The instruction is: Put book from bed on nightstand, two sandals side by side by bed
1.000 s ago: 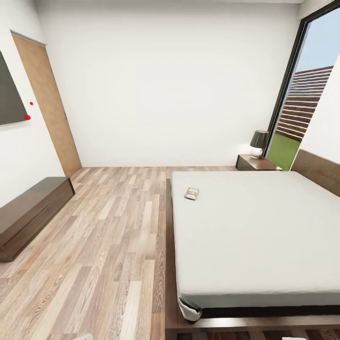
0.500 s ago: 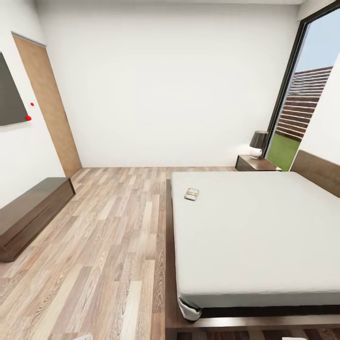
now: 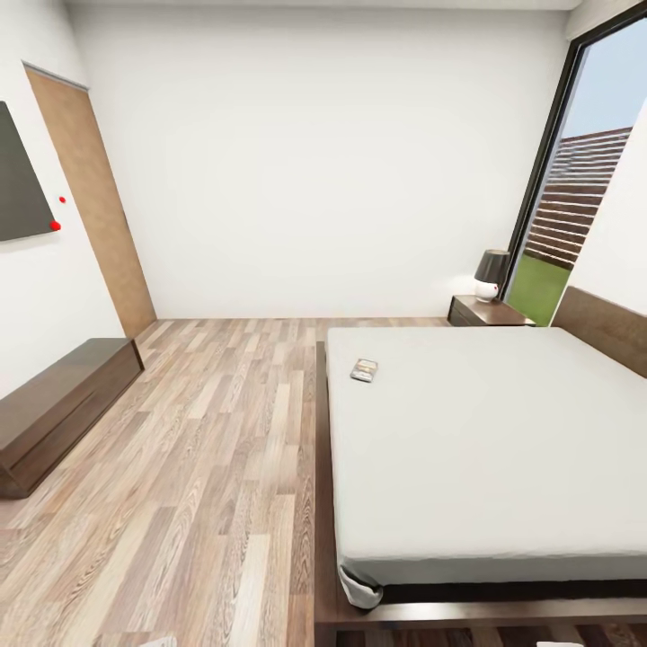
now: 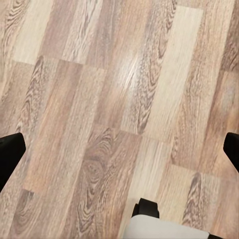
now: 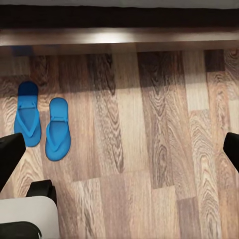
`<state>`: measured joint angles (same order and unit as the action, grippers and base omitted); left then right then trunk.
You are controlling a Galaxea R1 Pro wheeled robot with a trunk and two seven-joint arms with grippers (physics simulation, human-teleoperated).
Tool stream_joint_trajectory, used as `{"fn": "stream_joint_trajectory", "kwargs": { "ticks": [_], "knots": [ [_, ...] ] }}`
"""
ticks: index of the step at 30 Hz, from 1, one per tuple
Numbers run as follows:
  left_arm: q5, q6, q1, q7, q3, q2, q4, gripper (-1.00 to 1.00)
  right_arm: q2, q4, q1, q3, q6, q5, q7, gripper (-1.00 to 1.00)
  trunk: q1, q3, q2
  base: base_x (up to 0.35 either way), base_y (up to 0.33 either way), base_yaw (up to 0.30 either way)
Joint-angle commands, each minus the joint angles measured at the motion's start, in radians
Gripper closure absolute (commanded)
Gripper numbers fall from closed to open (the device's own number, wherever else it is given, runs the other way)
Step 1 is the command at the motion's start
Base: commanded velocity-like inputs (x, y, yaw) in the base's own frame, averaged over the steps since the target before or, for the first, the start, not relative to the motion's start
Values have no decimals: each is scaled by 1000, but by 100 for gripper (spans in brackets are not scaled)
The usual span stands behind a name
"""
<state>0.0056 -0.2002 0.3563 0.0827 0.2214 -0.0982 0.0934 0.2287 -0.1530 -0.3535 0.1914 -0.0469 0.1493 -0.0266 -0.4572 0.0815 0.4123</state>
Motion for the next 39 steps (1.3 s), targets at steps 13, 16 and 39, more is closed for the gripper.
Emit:
{"fn": "stream_joint_trajectory", "kwargs": {
  "ticks": [13, 16, 39],
  "knots": [
    [1, -4, 1, 2, 1, 0, -1, -100, -1, 2, -1, 8, -4, 11, -3, -100, 7, -4, -12, 0, 0, 0],
    [1, -4, 1, 2, 1, 0, -1, -100, -1, 3, -1, 8, -4, 11, -3, -100, 7, -4, -12, 0, 0, 0],
    [2, -4, 1, -3, 1, 0, 0, -100, -2, 3, -1, 7, -4, 10, -3, -100, 7, -4, -12, 0, 0, 3]
  ]
}}
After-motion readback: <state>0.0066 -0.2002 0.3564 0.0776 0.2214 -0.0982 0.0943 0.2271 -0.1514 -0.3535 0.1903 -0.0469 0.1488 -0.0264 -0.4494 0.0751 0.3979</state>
